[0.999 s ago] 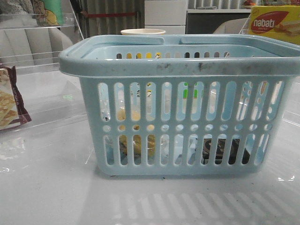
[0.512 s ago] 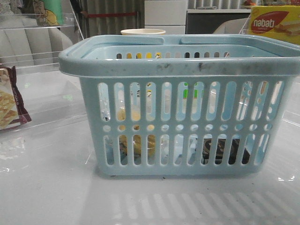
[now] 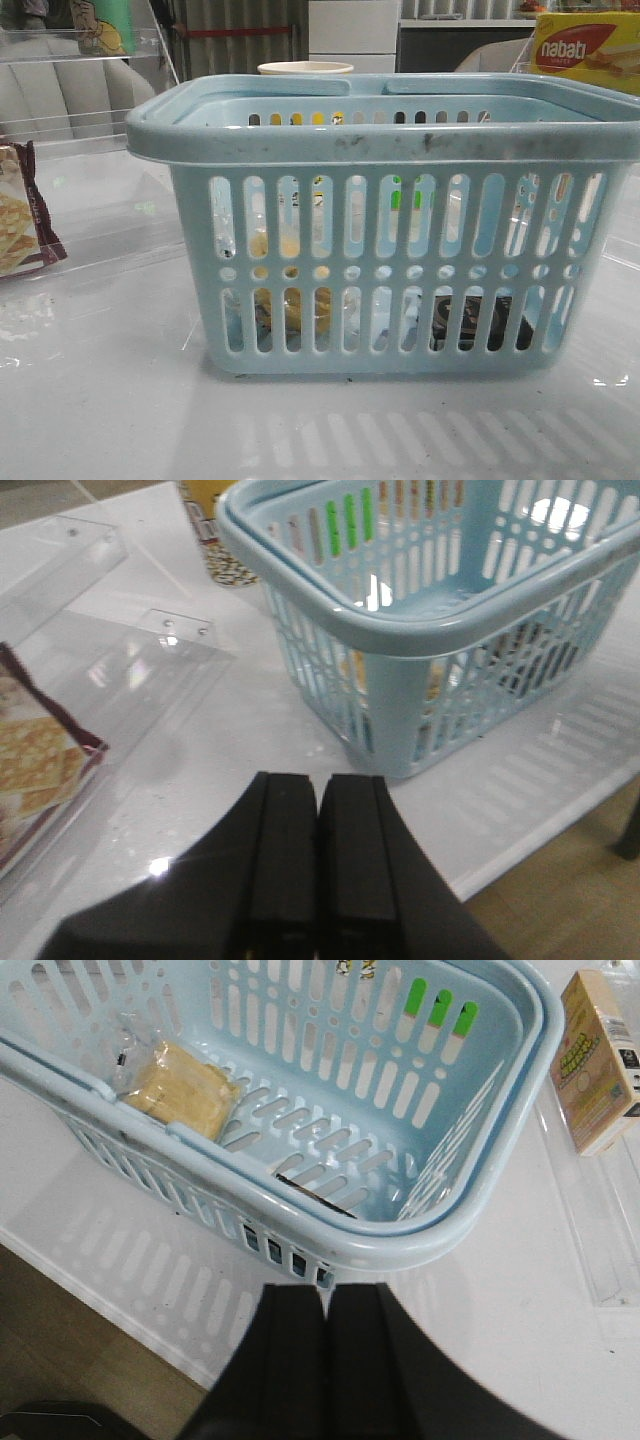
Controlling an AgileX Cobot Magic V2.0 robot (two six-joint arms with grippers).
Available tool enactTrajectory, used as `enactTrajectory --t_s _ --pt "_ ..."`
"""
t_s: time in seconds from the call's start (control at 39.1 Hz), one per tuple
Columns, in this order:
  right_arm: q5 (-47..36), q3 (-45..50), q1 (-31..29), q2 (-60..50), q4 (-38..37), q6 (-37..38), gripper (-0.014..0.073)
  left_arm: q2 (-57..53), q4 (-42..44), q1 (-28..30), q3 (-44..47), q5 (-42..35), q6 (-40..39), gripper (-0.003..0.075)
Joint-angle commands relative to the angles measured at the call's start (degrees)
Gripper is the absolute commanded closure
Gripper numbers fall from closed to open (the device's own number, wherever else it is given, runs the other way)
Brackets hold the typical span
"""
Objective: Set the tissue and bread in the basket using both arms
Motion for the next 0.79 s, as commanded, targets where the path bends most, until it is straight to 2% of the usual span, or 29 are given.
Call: enactTrajectory --t_s 0.0,0.2,0.41,0.61,0.77 --pt "-3.63 -1.46 0.04 -0.23 -0.79 -0.45 0.0538 -4.80 1.06 5.09 2.75 -6.59 0.00 0.0629" --pt "-3.63 -1.46 0.04 -0.23 -0.79 -0.45 0.0538 -14.30 1.06 15.98 15.79 -22.12 0.00 0.0629" --pt "-3.63 -1.46 0.04 -0.23 -0.79 -0.45 0.0538 -21.27 0.20 23.93 23.68 -30.70 0.00 0.0629" --pt "-3.56 -1.46 0.04 -0.23 -0.79 -0.45 0.0538 -22.30 0.20 24.96 28.42 -37.89 0.00 0.0629" --pt "-3.45 -1.46 0.04 -0.17 -0.79 -0.45 0.0538 -22.30 0.20 24.96 28.26 -38.81 0.00 0.0629"
